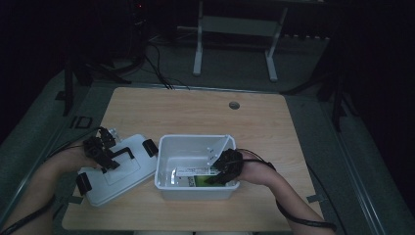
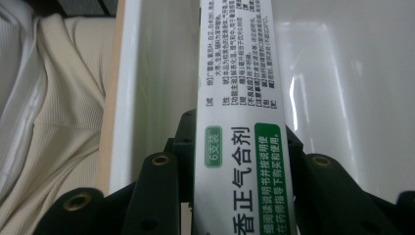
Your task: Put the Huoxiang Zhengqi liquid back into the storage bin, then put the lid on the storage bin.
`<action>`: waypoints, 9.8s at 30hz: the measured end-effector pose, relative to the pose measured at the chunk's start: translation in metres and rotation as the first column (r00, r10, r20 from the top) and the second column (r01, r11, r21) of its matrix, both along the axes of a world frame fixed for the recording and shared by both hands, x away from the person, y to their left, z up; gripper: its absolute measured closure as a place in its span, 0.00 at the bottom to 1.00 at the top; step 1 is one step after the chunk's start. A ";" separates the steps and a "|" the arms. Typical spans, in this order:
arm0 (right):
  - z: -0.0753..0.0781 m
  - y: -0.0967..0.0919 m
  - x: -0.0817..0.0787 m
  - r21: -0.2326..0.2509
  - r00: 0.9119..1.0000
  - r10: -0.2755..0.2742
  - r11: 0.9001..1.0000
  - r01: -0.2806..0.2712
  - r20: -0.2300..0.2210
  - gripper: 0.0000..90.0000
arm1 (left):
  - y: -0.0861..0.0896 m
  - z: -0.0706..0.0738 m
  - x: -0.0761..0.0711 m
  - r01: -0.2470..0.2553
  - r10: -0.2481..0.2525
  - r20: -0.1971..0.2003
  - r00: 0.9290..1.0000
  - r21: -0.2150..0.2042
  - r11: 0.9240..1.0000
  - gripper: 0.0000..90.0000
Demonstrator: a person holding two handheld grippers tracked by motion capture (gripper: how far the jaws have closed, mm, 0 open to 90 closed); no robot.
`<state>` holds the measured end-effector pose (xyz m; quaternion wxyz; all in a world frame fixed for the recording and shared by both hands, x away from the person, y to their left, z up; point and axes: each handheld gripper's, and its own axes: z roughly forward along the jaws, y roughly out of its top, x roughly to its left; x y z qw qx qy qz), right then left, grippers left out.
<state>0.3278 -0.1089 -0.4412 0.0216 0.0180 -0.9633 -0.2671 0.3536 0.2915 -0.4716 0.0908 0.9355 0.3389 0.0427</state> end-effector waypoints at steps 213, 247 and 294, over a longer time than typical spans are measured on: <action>-0.112 -0.220 -0.031 0.426 0.594 -0.791 0.491 0.760 -0.147 0.17 | -0.186 0.146 -0.018 0.449 -0.450 0.113 0.886 0.031 0.893 0.93; -0.112 -0.218 -0.032 0.422 0.608 -0.780 0.505 0.753 -0.150 0.17 | -0.262 0.133 -0.016 0.579 -0.581 0.103 0.807 0.051 0.813 0.92; -0.114 -0.218 -0.031 0.411 0.613 -0.776 0.515 0.752 -0.150 0.17 | -0.242 0.108 0.003 0.431 -0.427 0.165 0.889 0.009 0.902 0.27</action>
